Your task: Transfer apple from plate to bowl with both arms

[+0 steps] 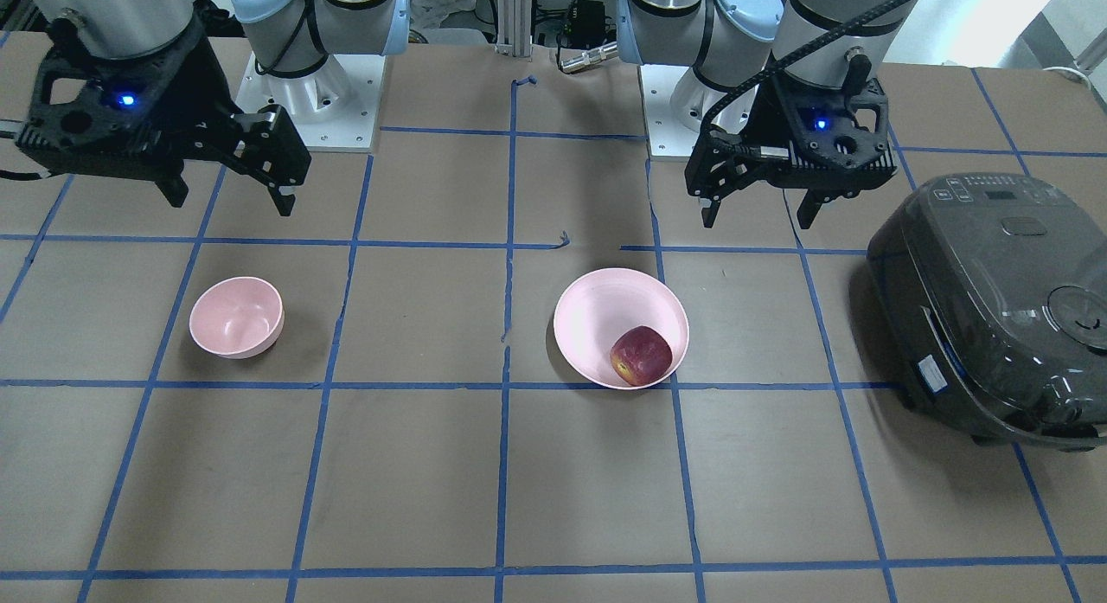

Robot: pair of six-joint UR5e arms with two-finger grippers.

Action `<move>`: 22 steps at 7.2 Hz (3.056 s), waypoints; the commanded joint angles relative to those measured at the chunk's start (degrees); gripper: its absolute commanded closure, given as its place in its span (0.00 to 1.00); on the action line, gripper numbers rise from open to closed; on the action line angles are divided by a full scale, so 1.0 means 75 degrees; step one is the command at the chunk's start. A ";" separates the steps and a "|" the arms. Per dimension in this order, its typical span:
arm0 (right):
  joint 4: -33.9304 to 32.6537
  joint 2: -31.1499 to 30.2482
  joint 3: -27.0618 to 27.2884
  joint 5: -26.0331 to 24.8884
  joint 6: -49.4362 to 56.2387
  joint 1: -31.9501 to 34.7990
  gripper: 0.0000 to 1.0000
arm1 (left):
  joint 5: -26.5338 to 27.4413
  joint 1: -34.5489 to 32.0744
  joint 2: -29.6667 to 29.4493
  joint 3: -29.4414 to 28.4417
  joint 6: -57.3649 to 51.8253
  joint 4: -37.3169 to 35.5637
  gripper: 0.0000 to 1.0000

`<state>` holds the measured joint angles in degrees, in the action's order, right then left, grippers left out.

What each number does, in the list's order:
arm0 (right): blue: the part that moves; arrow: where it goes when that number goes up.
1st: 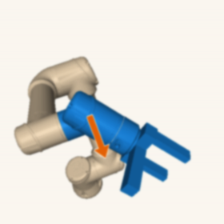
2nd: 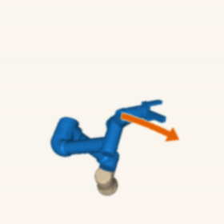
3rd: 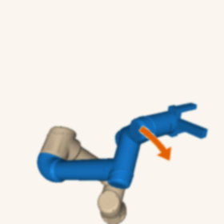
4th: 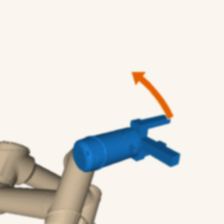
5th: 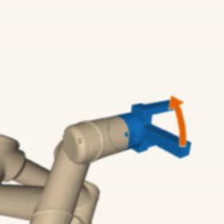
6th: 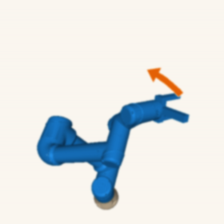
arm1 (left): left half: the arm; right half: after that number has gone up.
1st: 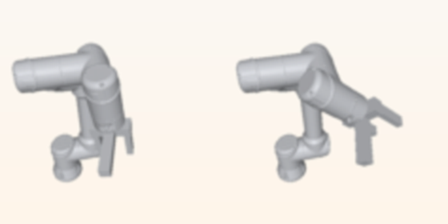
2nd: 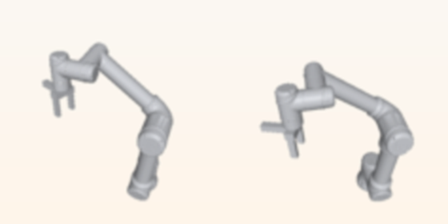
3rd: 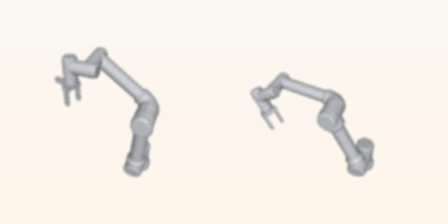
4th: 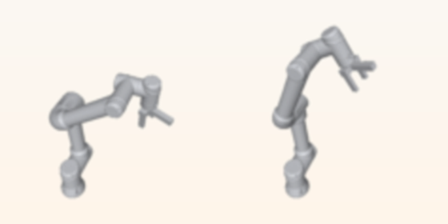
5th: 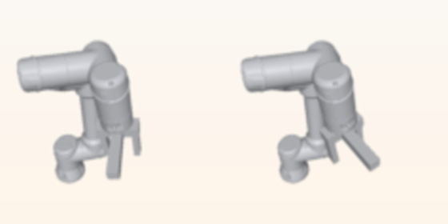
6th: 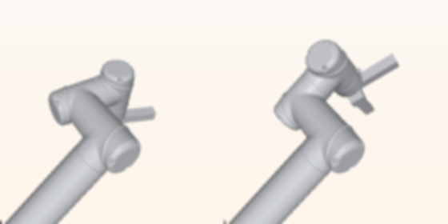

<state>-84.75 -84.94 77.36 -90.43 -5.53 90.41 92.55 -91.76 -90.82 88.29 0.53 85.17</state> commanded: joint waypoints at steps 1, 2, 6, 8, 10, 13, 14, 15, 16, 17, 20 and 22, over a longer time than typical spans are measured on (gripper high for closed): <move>-0.0043 -0.0042 0.0090 0.0011 0.0034 -0.0113 0.00 | -0.0012 0.0000 -0.0019 -0.0006 -0.0001 0.0000 0.00; -0.0067 -0.0054 0.0184 0.0011 0.0034 -0.0113 0.00 | -0.0012 0.0000 -0.0008 -0.0007 -0.0001 0.0000 0.00; -0.0067 -0.0054 0.0197 -0.0001 0.0022 -0.0113 0.00 | -0.0059 -0.0012 -0.0019 -0.0007 0.0070 0.0000 0.00; -0.0067 -0.0054 0.0208 -0.0013 0.0022 -0.0113 0.00 | -0.0282 -0.0012 0.0098 -0.0018 0.0081 0.0081 0.00; -0.0055 -0.0019 0.0208 -0.0001 0.0150 -0.0113 0.00 | -0.0294 -0.0012 0.0121 -0.0053 0.0081 0.0082 0.00; 0.0039 0.0075 0.0232 -0.0071 0.0268 -0.0124 0.00 | -0.0293 0.0046 0.0098 -0.0030 0.0070 0.0070 0.00; -0.0008 0.0156 0.0255 -0.0141 0.0930 -0.0287 0.00 | -0.0293 0.0047 0.0086 -0.0030 0.0070 0.0070 0.00; -0.0182 0.0250 0.0545 -0.0629 0.2039 -0.0672 0.00 | -0.0328 0.0058 0.0040 -0.0018 0.0070 0.0070 0.00; -0.0602 0.0251 0.0885 -0.0669 0.2839 -0.1546 0.00 | -0.0305 0.0047 0.0028 -0.0018 0.0081 0.0070 0.00; -0.1058 0.0239 0.1306 -0.0611 0.3821 -0.2506 0.00 | -0.0282 0.0070 0.0074 -0.0018 0.0058 0.0082 0.00; -0.1518 0.0297 0.2092 -0.0471 0.4019 -0.2855 0.00 | -0.0317 0.0070 0.0040 -0.0018 0.0058 0.0082 0.00; -0.4001 0.0858 0.4030 -0.0107 0.3518 -0.2855 0.00 | -0.0328 0.0070 0.0039 -0.0018 0.0058 0.0070 0.00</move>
<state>-103.78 -80.78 99.08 -92.23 22.98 69.05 90.21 -91.22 -90.52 88.16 0.97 85.75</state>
